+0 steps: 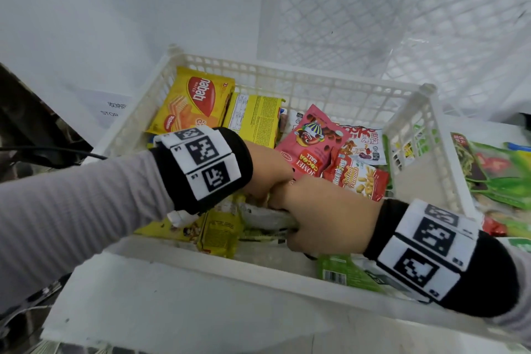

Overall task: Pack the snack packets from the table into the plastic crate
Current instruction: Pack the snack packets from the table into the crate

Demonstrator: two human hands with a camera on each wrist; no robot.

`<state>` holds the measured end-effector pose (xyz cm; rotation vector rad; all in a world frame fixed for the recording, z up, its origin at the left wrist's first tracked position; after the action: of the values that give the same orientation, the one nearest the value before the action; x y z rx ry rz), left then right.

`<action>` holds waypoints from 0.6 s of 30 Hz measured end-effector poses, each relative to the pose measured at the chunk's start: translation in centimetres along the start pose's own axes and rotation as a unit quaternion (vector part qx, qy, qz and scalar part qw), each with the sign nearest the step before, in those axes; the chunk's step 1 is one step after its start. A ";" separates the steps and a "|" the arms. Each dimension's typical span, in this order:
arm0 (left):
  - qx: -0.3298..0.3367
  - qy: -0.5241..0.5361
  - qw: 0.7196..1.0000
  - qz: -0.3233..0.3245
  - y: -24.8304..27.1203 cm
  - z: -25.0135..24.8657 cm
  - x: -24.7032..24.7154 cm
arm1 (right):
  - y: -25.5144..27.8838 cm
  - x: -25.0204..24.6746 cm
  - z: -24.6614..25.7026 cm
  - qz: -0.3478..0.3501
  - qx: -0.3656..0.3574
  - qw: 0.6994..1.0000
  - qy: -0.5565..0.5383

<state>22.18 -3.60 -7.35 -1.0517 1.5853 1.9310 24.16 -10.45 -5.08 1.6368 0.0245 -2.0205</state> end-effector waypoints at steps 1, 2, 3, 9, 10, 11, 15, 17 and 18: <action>-0.004 0.014 1.000 0.001 0.2 0.2 -0.1 | 0.2 -0.3 -0.1 -0.014 0.002 1.000 0.002; -0.009 0.024 1.000 0.002 0.2 0.4 -0.2 | 0.4 -0.4 0.0 -0.019 0.002 1.000 0.003; -0.013 0.029 0.999 0.002 0.3 0.6 -0.2 | 0.5 -0.2 0.1 -0.012 -0.004 1.000 0.006; -0.008 0.032 0.999 0.018 0.6 0.3 0.5 | -0.1 3.0 0.6 0.143 -0.042 0.987 -0.055; -0.005 0.028 0.999 0.025 0.8 0.2 0.6 | -0.2 2.9 0.2 0.140 -0.032 0.987 -0.076; -0.002 0.026 0.999 0.031 0.9 0.1 0.7 | -0.2 2.7 -0.3 0.129 -0.020 0.986 -0.100; 0.006 0.094 0.992 0.084 1.5 0.7 0.5 | -0.6 1.8 -1.6 0.093 0.010 0.982 -0.165; -0.001 0.170 0.973 0.157 1.7 1.0 1.0 | -0.8 2.0 -1.8 0.095 0.024 0.982 -0.161; -0.004 0.200 0.963 0.182 1.8 1.1 1.3 | -0.8 2.2 -1.6 0.093 0.025 0.984 -0.147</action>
<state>19.81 -3.17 -7.15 -1.2912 2.1195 2.0429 25.03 -10.03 -7.79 1.3009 -0.2766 -2.1075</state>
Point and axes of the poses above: each hand's wrist, its own y-axis away from the middle knuckle, its own x-axis out of the palm, z = x × y, the point moved 5 cm from there along -y, towards the middle knuckle, and after that the axes turned 5 degrees about -x, right-handed, at the moved point
